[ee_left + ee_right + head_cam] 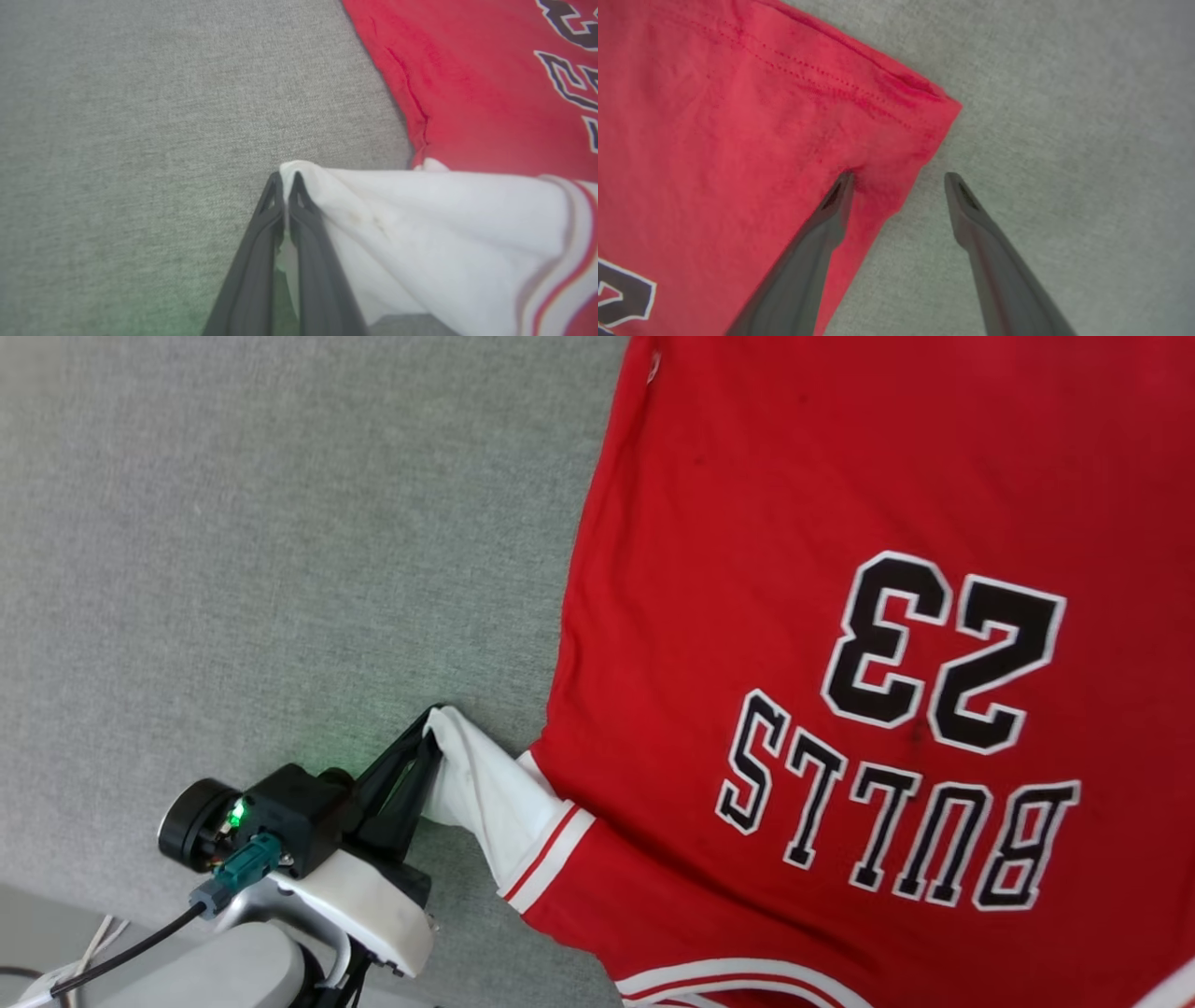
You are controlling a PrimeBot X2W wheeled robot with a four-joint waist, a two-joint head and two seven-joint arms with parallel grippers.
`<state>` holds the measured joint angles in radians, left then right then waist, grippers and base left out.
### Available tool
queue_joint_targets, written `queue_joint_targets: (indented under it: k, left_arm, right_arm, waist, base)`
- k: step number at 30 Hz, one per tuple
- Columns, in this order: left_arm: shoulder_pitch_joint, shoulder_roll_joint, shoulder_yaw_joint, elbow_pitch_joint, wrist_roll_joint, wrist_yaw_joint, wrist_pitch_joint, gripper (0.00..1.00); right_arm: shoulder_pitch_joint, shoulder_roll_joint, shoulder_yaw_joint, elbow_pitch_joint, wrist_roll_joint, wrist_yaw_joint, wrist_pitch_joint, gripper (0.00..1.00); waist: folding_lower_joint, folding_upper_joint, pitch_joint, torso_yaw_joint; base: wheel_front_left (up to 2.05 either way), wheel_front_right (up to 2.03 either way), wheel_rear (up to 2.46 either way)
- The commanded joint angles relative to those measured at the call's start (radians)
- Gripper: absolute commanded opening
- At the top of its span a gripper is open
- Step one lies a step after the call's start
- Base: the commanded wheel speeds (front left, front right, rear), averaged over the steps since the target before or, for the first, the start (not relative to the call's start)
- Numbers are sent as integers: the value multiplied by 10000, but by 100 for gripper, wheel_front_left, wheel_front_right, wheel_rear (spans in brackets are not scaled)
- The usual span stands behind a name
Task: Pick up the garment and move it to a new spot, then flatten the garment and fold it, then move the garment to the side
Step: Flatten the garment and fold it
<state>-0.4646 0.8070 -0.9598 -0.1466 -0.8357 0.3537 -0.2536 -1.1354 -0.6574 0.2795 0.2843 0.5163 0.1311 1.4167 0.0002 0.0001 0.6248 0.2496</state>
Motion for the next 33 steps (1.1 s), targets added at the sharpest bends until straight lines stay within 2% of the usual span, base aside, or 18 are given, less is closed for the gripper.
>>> queue_joint_targets:
  k: [1,7,8,9,16,20,26,33]
  left_arm:
    - [-170,-111,-63,55,79,6,72,0]
    - [-410,-174,-158,56,292,45,210,0]
    - [-435,-181,-166,40,318,59,240,0]
    - [-438,-183,-166,29,330,73,256,0]
    - [-104,-27,-136,-9,214,264,213,0]
    - [165,126,-123,-91,107,423,180,0]
    - [714,446,-105,-307,-142,712,227,0]
    - [1354,875,-77,-583,-419,1065,271,0]
  right_arm:
    - [268,171,-170,187,-84,-7,-88,100]
    - [1687,483,-93,630,-85,-7,-379,100]
    - [1815,453,0,569,-76,-6,-428,82]
    - [1858,458,-8,522,-21,-6,-479,0]
    - [1025,365,-105,-144,342,-6,-1472,0]
    - [1020,-4,319,-584,869,-6,-2055,0]
    - [1916,-1398,1247,-1844,1987,-7,-2628,0]
    - [4301,-3059,1244,-3442,3097,-7,-3285,0]
  waist:
    - [-2,-1,428,327]
    - [-2,-1,656,390]
    - [-2,-1,653,370]
    - [-2,-1,628,333]
    - [-2,-1,-150,-59]
    - [-2,-1,-894,-391]
    - [-2,-1,-1920,-895]
    - [-2,-1,-2747,-1552]
  base:
    - [0,0,0]
    - [0,0,0]
    - [0,0,0]
    - [0,0,0]
    - [0,0,0]
    - [0,0,0]
    - [0,0,0]
    - [0,0,0]
